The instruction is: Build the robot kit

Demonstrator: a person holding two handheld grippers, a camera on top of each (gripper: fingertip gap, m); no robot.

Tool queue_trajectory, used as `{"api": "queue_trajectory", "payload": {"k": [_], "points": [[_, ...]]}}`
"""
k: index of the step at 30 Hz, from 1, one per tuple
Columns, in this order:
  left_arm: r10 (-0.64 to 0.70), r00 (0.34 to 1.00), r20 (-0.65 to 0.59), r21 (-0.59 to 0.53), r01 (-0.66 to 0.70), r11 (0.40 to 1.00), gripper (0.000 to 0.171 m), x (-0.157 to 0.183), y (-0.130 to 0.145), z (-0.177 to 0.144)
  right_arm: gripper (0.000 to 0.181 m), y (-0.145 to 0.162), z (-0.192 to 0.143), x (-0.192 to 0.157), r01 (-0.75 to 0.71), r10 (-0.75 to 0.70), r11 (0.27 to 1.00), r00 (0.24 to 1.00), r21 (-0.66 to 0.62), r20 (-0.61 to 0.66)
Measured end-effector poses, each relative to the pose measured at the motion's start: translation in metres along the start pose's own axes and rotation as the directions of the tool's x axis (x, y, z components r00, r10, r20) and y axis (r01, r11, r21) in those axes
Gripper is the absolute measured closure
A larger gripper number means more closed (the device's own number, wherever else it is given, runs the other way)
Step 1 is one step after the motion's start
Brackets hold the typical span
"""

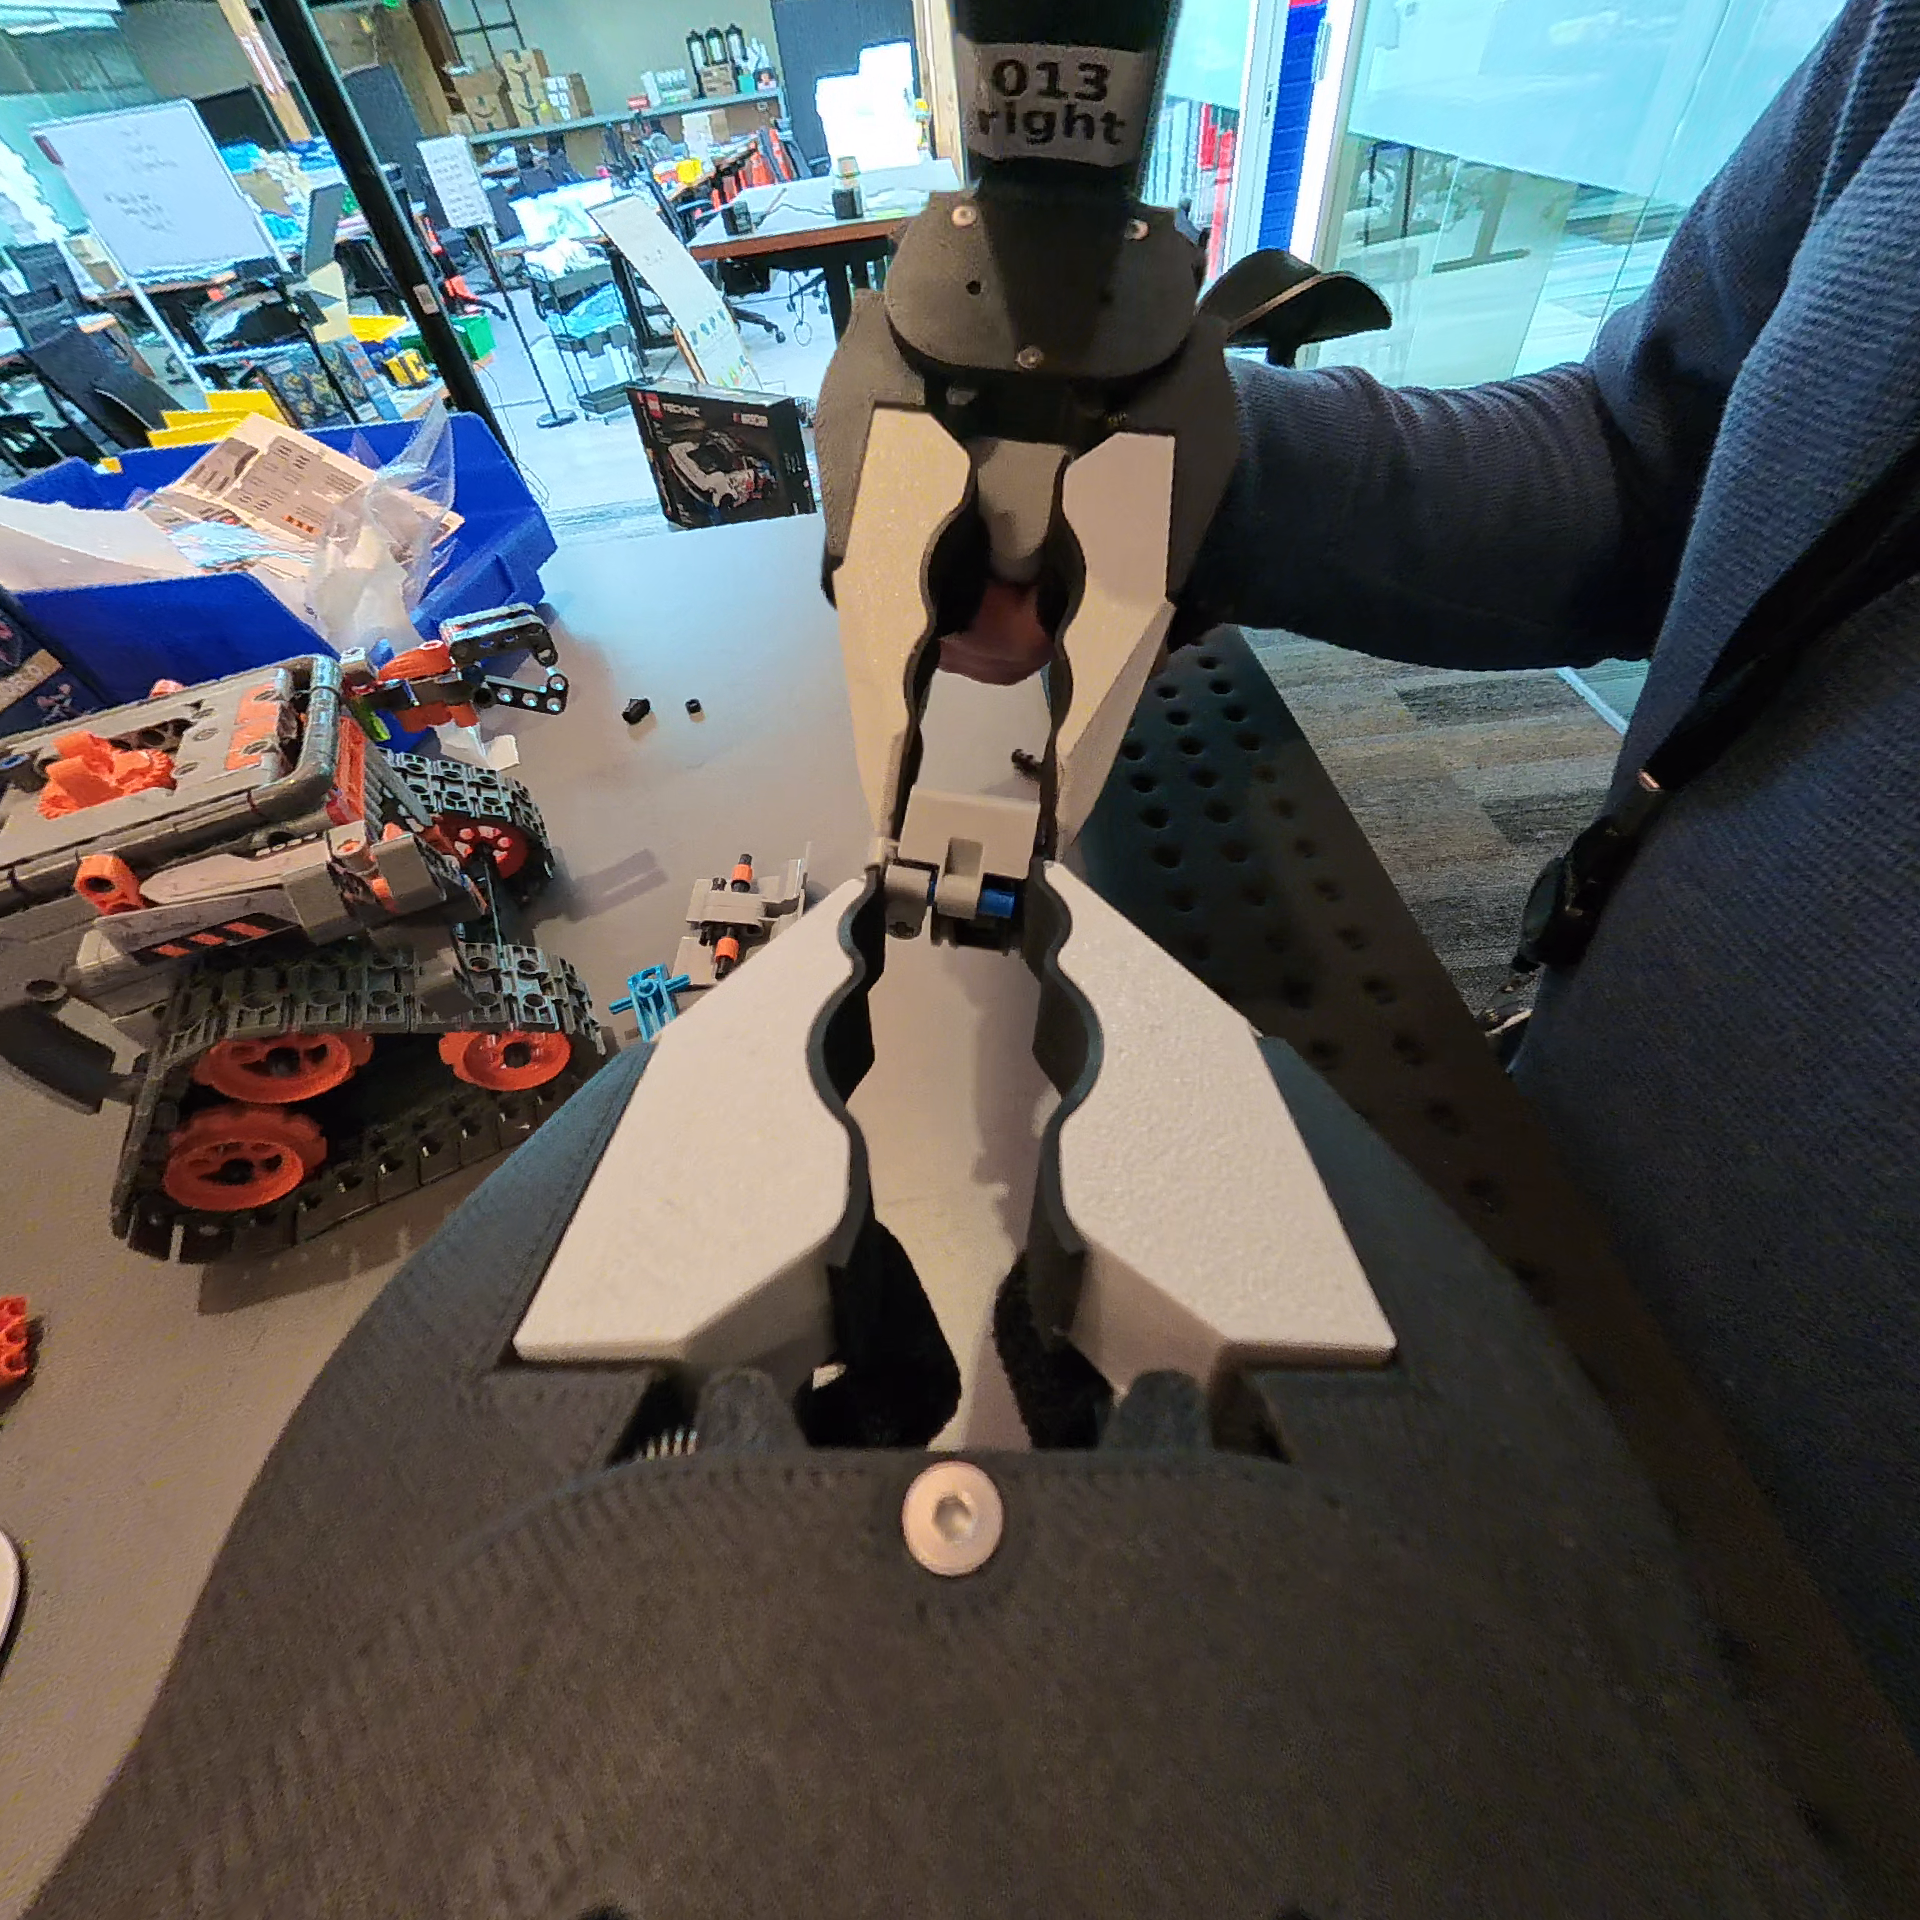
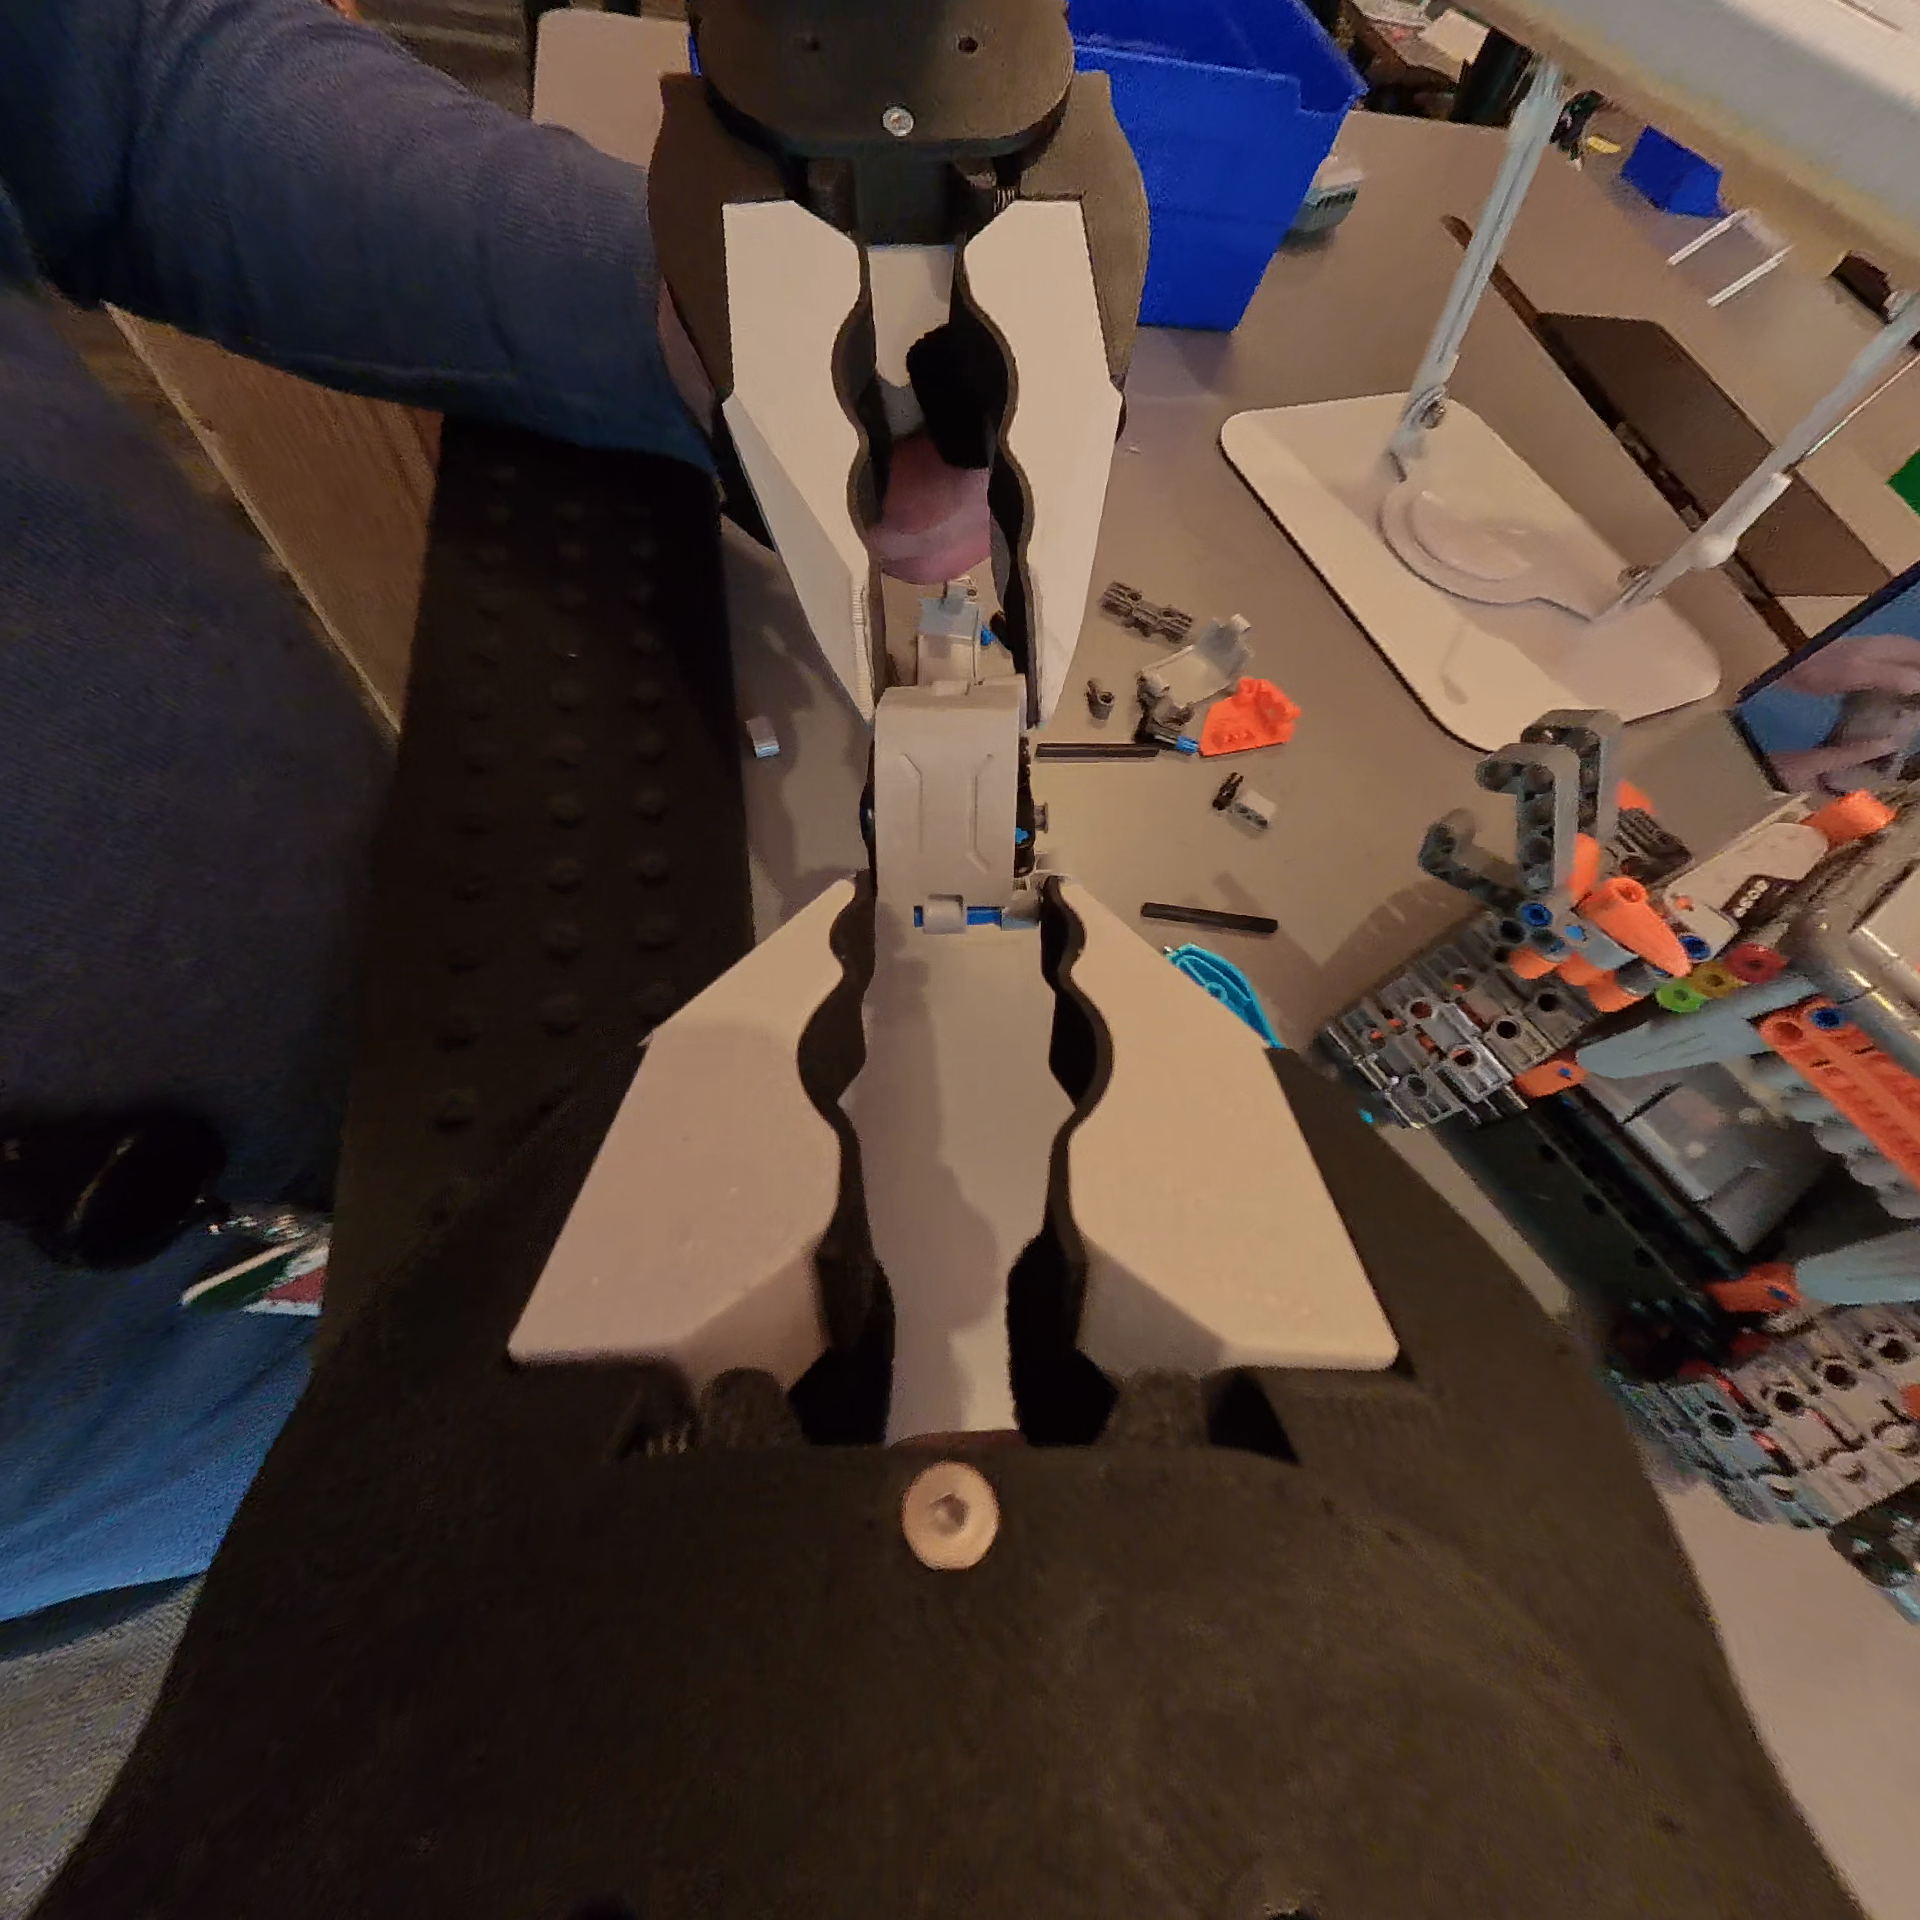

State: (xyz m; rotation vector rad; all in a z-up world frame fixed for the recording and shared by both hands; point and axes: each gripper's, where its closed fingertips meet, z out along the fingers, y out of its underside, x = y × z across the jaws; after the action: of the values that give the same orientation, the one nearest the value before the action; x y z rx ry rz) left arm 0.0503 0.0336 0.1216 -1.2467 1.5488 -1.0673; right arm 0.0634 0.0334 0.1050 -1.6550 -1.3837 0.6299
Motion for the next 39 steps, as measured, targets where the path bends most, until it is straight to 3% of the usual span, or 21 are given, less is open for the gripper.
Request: {"api": "queue_trajectory", "payload": {"k": [7, 11, 15, 19, 22, 39], "points": [[-0.004, 1.000, 0.000, 0.015, 0.004, 1.000, 0.147, 0.001, -0.001, -0.001, 0.154, 0.003, 0.010, -0.004, -0.008, 0.008, 1.000, 1.000, -0.003, 0.011], [-0.038, 0.999, -0.026, -0.039, 0.037, 0.999, 0.147, 0.001, 0.014, 0.001, 0.154, 0.014, 0.016, -0.006, -0.007, 0.008, 0.999, 1.000, -0.045, 0.028], [-0.107, 0.992, -0.071, -0.213, 0.090, 0.973, 0.146, 0.007, 0.053, 0.004, 0.153, 0.038, 0.031, -0.009, 0.004, 0.005, 0.988, 0.998, -0.152, 0.059], [-0.124, 0.990, -0.073, -0.311, 0.095, 0.946, 0.132, 0.009, 0.074, 0.004, 0.152, 0.056, 0.047, -0.013, 0.029, -0.007, 0.972, 0.995, -0.232, 0.095], [-0.098, 0.992, -0.077, -0.392, 0.060, 0.918, 0.145, 0.013, 0.089, 0.009, 0.152, 0.065, 0.055, -0.015, 0.021, 0.011, 0.966, 0.993, -0.260, 0.122], [-0.100, 0.991, -0.094, -0.407, 0.054, 0.912, 0.146, 0.016, 0.094, 0.008, 0.160, 0.065, 0.053, -0.014, 0.003, 0.030, 0.977, 0.988, -0.213, 0.152]]}}
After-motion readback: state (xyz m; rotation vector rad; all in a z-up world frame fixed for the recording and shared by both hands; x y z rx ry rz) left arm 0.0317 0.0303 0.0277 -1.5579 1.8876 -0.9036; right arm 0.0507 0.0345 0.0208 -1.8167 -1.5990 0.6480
